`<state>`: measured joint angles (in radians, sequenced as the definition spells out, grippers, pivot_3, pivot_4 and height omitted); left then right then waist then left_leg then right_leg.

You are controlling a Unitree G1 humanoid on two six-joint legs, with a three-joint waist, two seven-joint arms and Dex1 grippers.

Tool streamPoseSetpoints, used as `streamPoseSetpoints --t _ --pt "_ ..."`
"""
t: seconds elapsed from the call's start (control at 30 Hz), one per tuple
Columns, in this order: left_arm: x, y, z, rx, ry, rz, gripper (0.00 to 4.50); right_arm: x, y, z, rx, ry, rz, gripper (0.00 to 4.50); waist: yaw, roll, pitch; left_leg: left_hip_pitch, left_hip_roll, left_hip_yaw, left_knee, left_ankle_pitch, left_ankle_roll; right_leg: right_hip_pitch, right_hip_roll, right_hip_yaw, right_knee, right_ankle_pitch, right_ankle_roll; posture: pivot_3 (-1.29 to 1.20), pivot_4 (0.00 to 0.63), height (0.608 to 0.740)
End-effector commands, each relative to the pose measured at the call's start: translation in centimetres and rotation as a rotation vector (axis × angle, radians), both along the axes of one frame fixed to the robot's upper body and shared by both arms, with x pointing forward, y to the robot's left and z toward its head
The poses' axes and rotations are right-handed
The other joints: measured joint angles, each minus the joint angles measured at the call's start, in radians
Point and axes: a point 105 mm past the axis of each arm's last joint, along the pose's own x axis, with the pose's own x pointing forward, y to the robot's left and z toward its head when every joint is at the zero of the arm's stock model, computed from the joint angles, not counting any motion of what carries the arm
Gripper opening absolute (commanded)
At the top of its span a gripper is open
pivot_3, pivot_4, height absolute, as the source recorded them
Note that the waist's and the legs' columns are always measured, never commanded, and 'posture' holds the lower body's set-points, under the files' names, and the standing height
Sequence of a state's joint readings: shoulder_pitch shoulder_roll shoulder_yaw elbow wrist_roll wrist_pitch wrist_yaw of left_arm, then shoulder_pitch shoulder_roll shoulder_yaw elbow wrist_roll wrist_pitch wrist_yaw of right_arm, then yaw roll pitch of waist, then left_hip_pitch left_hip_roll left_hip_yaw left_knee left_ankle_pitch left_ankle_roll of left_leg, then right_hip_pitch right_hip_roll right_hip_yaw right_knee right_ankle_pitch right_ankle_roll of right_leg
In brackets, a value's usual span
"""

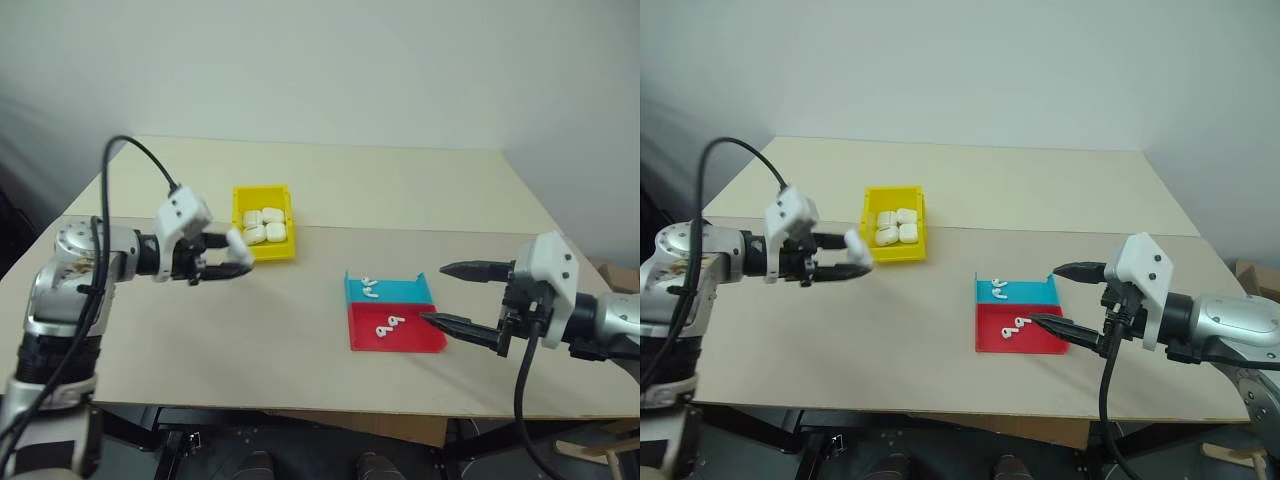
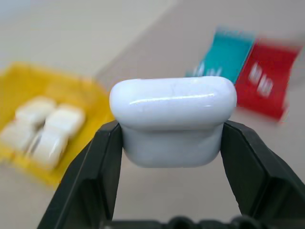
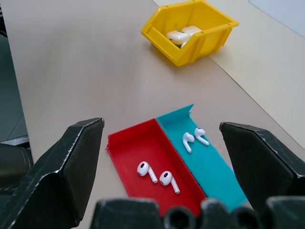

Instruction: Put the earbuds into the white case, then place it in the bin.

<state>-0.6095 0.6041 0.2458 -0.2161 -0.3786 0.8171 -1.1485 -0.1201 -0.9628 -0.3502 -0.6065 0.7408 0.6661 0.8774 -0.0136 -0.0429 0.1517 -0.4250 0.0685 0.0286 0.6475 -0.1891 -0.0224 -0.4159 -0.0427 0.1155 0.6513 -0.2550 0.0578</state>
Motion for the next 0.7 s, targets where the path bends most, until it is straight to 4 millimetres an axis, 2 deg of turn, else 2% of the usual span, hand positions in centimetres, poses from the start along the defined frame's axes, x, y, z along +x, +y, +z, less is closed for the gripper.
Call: streamPoseSetpoints --t 0.03,0.13,0.27,0.4,0.5,0.6,0.7 --pt "-2.2 -1.7 2.3 -0.273 -0.091 -0.146 2.78 0.5 0.4 0.8 -0.005 -0.073 0.012 4.50 -0.009 0.001 0.000 0.001 0.000 0.000 0.000 0.000 0.000 0.000 0.000 0.001 0.000 0.000 0.000 0.00 0.150 0.740" --pt "-3.4 -3.9 2.0 -0.350 -0.063 -0.267 2.78 0.8 1.0 0.4 -0.041 -0.058 0.059 4.50 -0.016 0.001 0.000 0.003 0.000 0.000 0.000 0.000 0.000 0.001 0.001 0.001 0.002 0.000 0.000 0.00 0.150 0.740" --pt "-4.6 -6.1 0.9 -0.320 -0.136 -0.380 2.78 1.7 2.0 -1.2 -0.153 -0.035 0.105 4.50 -0.024 0.001 0.000 0.006 0.000 0.000 0.000 0.000 0.000 0.005 0.001 0.001 0.000 0.000 0.000 0.00 0.150 0.740" --pt "-5.2 -6.7 0.5 -0.321 -0.150 -0.502 2.78 3.4 3.4 -2.9 -0.294 0.036 0.111 4.50 -0.035 0.001 0.000 0.010 0.000 0.000 -0.001 0.000 0.000 0.010 0.000 0.001 -0.002 0.000 0.000 0.00 0.150 0.740" --pt "-5.6 -6.1 0.0 -0.283 -0.146 -0.587 2.78 4.4 4.7 -4.1 -0.405 0.106 0.133 4.50 -0.037 0.001 -0.001 0.011 0.000 0.000 -0.001 0.000 0.000 0.010 0.001 0.001 -0.002 0.001 -0.001 0.00 0.150 0.740" --pt "-5.8 -5.3 -0.3 -0.258 -0.137 -0.624 2.78 4.5 5.3 -4.7 -0.471 0.138 0.184 3.89 -0.031 0.001 -0.001 0.010 0.000 0.000 -0.002 0.000 0.000 0.009 0.001 0.001 -0.003 0.000 -0.002 0.00 0.150 0.740" --pt "-5.7 -4.7 -0.5 -0.252 -0.139 -0.634 2.78 5.3 5.7 -5.7 -0.544 0.158 0.171 2.92 -0.027 0.001 0.000 0.009 0.000 0.000 -0.002 -0.001 0.001 0.009 0.000 0.001 -0.004 -0.001 -0.001 0.00 0.150 0.740"
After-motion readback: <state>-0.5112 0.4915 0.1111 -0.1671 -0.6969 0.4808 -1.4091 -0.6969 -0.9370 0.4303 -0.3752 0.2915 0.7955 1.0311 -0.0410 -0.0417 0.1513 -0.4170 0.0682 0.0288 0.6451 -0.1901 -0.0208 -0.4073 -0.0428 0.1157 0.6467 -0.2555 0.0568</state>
